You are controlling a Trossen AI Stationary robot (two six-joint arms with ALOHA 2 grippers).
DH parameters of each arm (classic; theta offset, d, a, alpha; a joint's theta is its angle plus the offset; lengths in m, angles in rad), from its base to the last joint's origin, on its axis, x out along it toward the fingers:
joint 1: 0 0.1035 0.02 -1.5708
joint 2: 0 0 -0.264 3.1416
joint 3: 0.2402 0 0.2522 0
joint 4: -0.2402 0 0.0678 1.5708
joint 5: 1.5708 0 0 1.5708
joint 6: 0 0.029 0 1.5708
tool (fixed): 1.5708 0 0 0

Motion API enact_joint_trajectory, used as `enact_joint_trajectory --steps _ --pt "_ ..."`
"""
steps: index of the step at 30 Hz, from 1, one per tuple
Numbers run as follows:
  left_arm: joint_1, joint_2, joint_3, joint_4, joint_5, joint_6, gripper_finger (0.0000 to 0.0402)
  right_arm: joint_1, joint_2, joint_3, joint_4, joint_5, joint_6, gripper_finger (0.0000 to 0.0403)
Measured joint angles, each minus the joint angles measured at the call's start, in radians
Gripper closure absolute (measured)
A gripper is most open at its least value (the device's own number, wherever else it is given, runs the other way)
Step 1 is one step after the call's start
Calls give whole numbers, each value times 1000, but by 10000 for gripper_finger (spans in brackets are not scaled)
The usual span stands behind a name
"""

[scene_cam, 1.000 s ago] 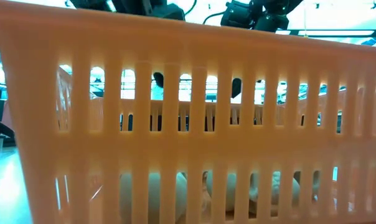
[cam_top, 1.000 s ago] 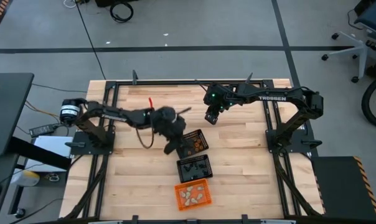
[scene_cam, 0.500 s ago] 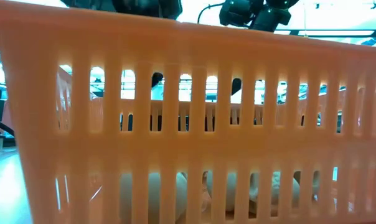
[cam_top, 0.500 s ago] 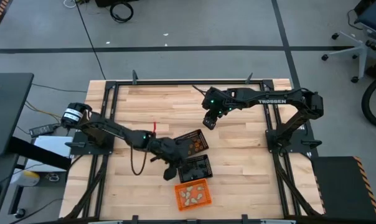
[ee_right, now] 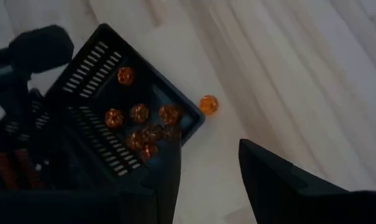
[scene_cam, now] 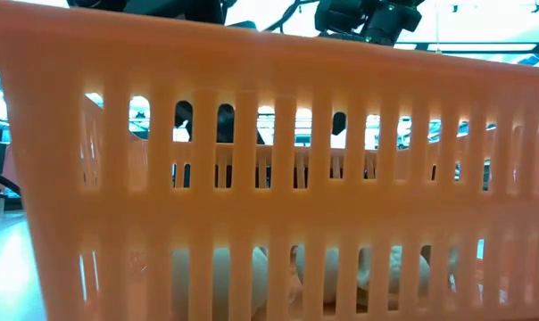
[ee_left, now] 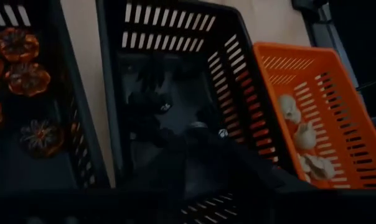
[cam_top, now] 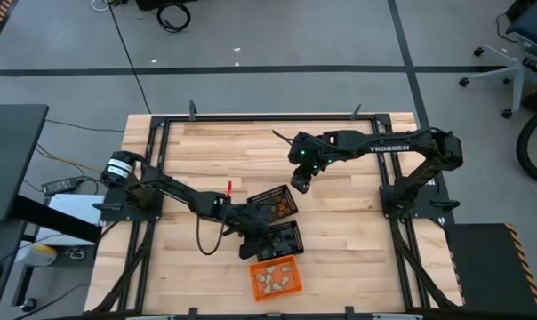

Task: Sort Halloween decoration
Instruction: Put the black skeleton toy into the bottom black bin, then put the orange pumpkin toy into the top black bin

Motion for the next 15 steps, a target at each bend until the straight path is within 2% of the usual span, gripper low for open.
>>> enact_joint_trajectory --steps 3,8,12,15 --pt "1 0 0 7 14 -6 256 -20 0 0 1 -10 -80 238" --pt "0 -4 0 5 52 -67 236 -91 -1 -68 135 -196 -268 238" --pt "0 -36 0 -11 50 -82 239 -121 -1 -152 226 -190 -447 237" --pt "0 -71 1 -22 -3 -58 245 -128 0 -230 327 -169 -590 237"
